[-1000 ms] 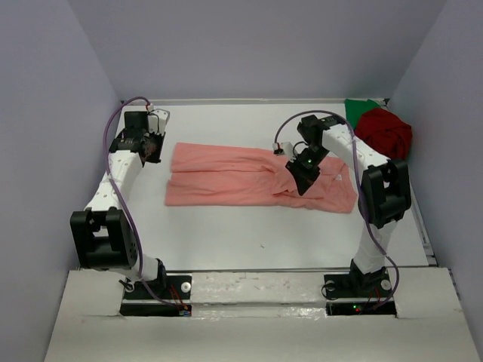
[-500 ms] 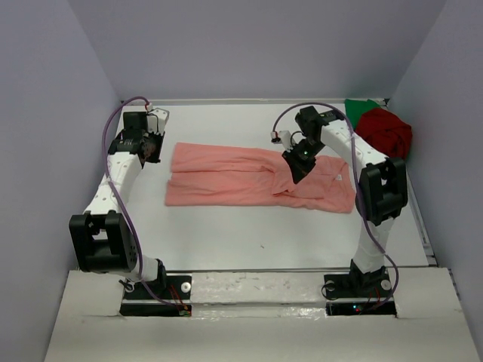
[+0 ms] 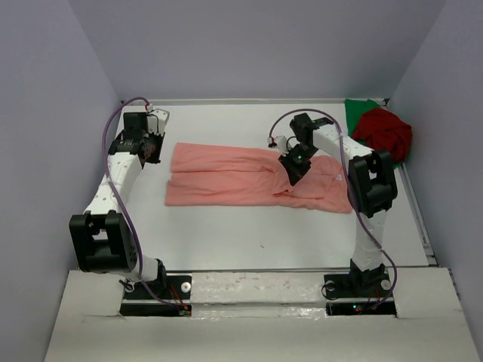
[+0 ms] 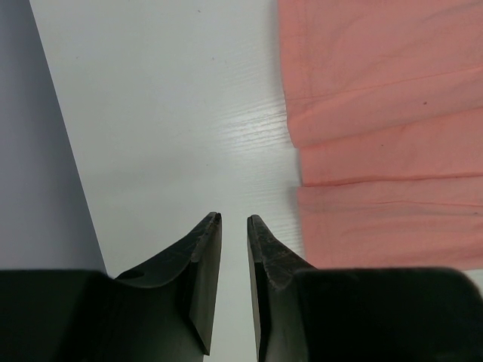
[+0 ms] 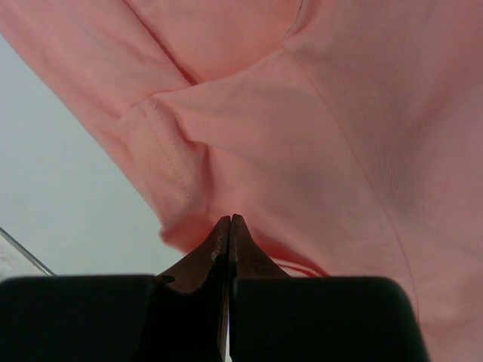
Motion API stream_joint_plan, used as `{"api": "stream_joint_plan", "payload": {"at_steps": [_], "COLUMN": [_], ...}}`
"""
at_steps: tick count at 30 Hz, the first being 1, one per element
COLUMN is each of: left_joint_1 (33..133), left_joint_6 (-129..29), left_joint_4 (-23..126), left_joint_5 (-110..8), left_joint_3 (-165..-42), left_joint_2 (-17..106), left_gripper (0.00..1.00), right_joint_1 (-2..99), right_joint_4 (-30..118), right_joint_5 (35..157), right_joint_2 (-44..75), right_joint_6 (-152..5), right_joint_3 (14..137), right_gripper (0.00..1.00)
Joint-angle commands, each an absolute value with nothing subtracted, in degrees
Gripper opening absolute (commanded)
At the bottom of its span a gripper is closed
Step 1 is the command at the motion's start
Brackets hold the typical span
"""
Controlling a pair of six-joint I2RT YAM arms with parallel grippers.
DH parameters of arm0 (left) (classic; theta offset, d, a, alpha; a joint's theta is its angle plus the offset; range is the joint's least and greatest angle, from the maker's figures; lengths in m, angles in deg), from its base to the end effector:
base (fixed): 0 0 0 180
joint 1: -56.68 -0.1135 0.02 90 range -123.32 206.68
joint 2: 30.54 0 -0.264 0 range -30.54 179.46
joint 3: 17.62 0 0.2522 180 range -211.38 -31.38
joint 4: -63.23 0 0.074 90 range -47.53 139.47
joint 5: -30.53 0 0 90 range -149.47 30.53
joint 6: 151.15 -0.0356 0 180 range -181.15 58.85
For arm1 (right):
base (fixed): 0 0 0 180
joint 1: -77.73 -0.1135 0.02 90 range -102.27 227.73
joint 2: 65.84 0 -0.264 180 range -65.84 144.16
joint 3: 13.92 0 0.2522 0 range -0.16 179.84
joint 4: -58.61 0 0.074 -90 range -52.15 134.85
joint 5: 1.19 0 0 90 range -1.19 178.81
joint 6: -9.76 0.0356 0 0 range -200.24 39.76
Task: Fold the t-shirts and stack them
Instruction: Fold the other side of the tshirt into a rectangle
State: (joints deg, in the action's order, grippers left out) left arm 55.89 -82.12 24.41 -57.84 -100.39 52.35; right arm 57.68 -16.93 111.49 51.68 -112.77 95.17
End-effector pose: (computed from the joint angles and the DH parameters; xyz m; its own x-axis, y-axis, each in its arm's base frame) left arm 0.3247 0.0035 0.3061 -0.5838 0.3497 -0.7327 0.2327 0.9367 0.2617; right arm 0.3736 0.1510 0.2044 -0.5971 -0.7461 -0.2948 -0.8011 0.5357 0.2668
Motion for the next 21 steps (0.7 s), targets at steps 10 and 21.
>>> {"api": "stream_joint_plan", "payload": {"at_steps": [10, 21], "left_joint_1": [56.0, 56.1], "left_joint_6": [-83.1, -82.9], "left_joint_4": [25.4, 25.4], "left_joint_5": [-58.2, -57.0], "left_joint_3": [-99.8, -100.3], "left_joint_2": [51.1, 50.6], "left_gripper": [0.33, 0.33], "right_joint_1": [57.8, 57.8], "right_joint_4": [-13.1, -13.9], "right_joint_5": [109.6, 108.5], "right_joint_2": [53.8, 43.3], "right_joint_6": [-114.3, -113.2], "right_joint_3": [91.3, 80.9], "right_gripper": [0.00, 0.00]}}
